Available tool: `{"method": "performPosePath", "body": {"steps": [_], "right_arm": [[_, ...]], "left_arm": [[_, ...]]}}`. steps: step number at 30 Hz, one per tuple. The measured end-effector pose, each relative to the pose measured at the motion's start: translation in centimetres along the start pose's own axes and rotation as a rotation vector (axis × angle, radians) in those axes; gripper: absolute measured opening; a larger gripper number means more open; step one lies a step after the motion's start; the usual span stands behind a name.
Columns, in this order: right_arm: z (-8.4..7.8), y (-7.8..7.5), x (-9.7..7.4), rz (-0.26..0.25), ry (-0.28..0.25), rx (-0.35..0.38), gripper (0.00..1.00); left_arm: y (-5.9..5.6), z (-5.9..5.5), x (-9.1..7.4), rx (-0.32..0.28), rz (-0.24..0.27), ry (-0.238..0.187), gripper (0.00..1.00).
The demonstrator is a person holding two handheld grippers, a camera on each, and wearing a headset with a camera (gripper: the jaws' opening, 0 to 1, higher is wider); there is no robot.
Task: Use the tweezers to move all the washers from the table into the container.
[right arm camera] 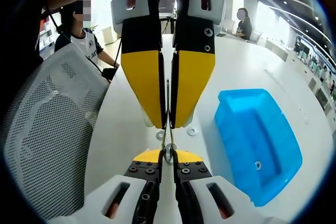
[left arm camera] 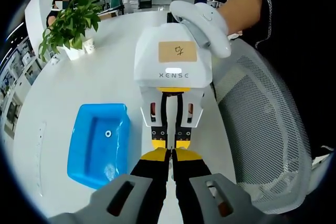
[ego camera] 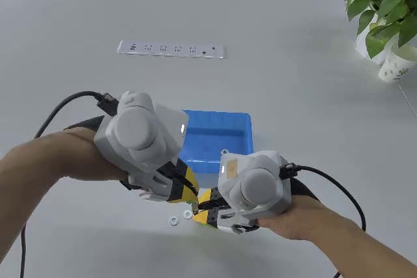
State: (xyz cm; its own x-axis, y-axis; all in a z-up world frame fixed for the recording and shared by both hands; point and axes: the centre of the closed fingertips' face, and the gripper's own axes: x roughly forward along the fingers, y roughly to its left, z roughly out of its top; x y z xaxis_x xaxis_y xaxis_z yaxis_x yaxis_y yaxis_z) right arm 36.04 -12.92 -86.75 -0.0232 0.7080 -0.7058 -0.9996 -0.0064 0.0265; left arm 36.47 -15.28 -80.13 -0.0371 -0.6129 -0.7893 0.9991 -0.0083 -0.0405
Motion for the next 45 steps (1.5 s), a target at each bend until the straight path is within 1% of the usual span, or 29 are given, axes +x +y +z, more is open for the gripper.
{"method": "performPosePath", "body": {"steps": [8, 17, 31, 45], "right_arm": [[0.2, 0.0, -0.1, 0.000, -0.001, -0.003, 0.09], [0.6, -0.1, -0.7, -0.005, -0.003, -0.016, 0.09], [2.0, -0.1, -2.1, -0.021, -0.017, -0.035, 0.09], [3.0, -0.7, -3.5, -0.025, -0.020, -0.044, 0.09]], "left_arm": [[0.0, 0.2, -0.2, -0.001, 0.003, -0.001, 0.06], [0.0, 0.7, -0.8, 0.000, 0.009, -0.008, 0.06], [-0.1, 1.8, -2.1, 0.015, 0.008, -0.006, 0.06], [0.4, 3.2, -3.5, 0.028, 0.011, -0.016, 0.06]]}}
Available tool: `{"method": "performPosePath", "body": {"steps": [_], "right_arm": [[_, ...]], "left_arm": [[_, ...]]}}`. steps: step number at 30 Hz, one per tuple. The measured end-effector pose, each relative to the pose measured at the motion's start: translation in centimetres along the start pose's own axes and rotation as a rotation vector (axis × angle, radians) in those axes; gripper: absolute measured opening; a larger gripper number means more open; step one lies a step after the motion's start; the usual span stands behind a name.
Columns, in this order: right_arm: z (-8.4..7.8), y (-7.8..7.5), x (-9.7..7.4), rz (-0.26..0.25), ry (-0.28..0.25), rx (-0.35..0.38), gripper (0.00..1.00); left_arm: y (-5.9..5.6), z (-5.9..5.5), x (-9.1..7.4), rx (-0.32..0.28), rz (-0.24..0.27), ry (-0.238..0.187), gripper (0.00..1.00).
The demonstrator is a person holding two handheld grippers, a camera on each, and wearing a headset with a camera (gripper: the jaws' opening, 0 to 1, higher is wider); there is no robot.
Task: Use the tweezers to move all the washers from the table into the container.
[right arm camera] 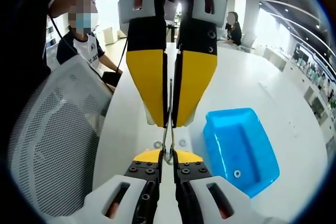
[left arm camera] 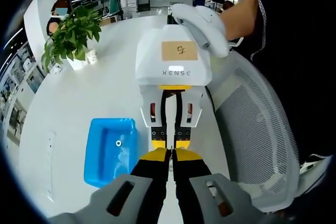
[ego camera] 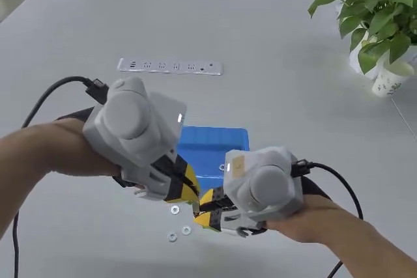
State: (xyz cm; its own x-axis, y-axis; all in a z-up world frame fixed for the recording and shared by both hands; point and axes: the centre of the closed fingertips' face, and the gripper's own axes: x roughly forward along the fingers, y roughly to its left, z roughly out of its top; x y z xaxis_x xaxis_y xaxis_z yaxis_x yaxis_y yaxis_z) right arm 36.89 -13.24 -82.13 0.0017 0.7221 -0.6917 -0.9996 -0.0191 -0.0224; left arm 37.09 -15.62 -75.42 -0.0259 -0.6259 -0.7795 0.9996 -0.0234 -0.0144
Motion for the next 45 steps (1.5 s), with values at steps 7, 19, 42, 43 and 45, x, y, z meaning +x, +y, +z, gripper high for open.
{"method": "performPosePath", "body": {"steps": [7, 19, 42, 43, 45], "right_arm": [[0.5, -0.8, -0.6, -0.016, -0.007, -0.004, 0.09], [1.2, -2.5, -1.5, -0.042, -0.016, -0.009, 0.09], [1.0, -7.1, -2.1, -0.095, -0.012, -0.007, 0.10], [1.0, -7.3, -2.0, -0.097, -0.012, -0.006, 0.10], [0.8, -7.7, -1.9, -0.099, -0.013, 0.000, 0.10]], "left_arm": [[0.5, 0.6, -0.6, 0.004, -0.003, 0.001, 0.06], [2.0, 1.6, -1.3, 0.026, 0.005, 0.003, 0.06], [6.4, 2.0, -1.4, 0.054, 0.016, -0.002, 0.06], [6.5, 2.0, -1.4, 0.057, 0.017, -0.003, 0.06], [6.9, 1.9, -1.2, 0.058, 0.017, -0.003, 0.06]]}}
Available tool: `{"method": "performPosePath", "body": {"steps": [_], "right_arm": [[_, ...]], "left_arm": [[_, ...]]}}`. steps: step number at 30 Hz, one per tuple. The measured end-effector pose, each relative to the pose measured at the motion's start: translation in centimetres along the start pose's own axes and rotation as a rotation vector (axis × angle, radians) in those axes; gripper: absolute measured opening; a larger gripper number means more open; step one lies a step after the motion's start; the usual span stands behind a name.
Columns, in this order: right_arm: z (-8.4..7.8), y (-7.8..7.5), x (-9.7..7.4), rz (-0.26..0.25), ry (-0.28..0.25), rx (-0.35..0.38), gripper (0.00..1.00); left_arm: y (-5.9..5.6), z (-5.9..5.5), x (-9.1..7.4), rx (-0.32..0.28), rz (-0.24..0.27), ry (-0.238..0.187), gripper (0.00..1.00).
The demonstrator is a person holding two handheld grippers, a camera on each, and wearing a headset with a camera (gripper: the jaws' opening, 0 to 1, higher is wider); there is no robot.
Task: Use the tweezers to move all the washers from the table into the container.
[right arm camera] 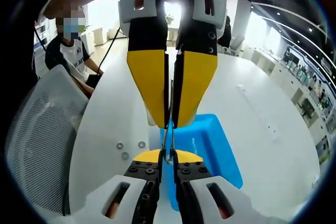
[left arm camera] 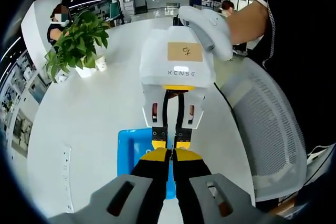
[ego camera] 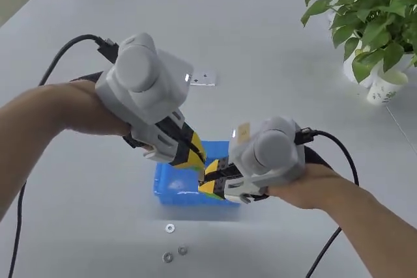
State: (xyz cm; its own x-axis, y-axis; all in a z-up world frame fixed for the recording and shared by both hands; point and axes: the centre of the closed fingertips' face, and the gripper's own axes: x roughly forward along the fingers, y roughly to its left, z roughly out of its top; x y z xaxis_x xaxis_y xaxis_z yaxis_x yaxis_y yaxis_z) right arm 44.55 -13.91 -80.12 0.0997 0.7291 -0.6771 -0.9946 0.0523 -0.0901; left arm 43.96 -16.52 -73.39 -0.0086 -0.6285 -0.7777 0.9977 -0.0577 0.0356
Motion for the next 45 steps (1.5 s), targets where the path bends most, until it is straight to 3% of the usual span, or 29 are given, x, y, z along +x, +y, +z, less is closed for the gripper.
{"method": "performPosePath", "body": {"steps": [19, 30, 45], "right_arm": [[-2.8, -2.6, 1.6, 0.005, 0.029, 0.038, 0.10], [-4.3, -3.3, 2.6, 0.020, 0.051, 0.050, 0.10], [-5.5, -3.4, 3.4, 0.044, 0.077, 0.035, 0.10]], "left_arm": [[2.8, -1.3, 2.7, -0.006, 0.005, -0.015, 0.06], [3.7, -2.2, 4.1, -0.014, 0.004, -0.017, 0.06], [3.9, -3.0, 5.3, -0.019, -0.002, -0.013, 0.06]]}}
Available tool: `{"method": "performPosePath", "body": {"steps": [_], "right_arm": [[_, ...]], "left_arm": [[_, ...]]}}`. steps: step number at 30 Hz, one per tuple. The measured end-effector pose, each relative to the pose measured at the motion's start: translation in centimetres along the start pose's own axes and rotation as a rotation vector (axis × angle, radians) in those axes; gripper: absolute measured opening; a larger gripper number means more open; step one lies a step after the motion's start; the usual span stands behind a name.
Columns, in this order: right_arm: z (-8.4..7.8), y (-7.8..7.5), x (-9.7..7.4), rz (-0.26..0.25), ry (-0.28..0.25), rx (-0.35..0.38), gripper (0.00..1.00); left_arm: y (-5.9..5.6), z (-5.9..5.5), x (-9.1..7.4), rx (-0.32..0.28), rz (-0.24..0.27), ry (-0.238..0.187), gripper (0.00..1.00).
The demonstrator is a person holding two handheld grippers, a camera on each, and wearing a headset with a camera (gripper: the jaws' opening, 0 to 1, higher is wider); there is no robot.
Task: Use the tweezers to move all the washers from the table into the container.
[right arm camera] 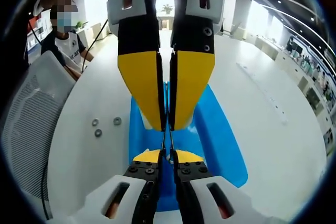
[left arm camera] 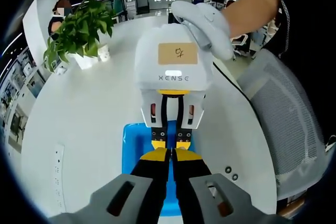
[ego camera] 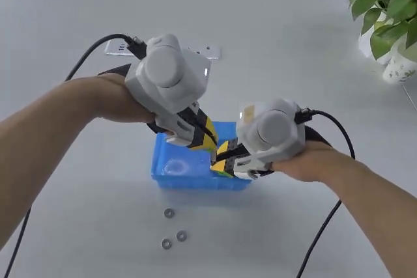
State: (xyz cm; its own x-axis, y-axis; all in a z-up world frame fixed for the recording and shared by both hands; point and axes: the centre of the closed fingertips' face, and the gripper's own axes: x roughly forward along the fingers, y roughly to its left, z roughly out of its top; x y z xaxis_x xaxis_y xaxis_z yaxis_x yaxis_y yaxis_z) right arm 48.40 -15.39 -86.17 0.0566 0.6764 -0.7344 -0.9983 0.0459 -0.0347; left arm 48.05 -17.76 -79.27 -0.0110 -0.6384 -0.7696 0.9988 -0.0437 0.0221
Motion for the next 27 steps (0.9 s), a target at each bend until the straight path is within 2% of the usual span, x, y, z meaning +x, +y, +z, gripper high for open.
{"method": "performPosePath", "body": {"steps": [27], "right_arm": [[-0.15, -0.10, -0.15, 0.002, 0.016, -0.024, 0.11]], "left_arm": [[-0.01, 0.10, -0.05, -0.002, 0.004, -0.006, 0.06]]}}
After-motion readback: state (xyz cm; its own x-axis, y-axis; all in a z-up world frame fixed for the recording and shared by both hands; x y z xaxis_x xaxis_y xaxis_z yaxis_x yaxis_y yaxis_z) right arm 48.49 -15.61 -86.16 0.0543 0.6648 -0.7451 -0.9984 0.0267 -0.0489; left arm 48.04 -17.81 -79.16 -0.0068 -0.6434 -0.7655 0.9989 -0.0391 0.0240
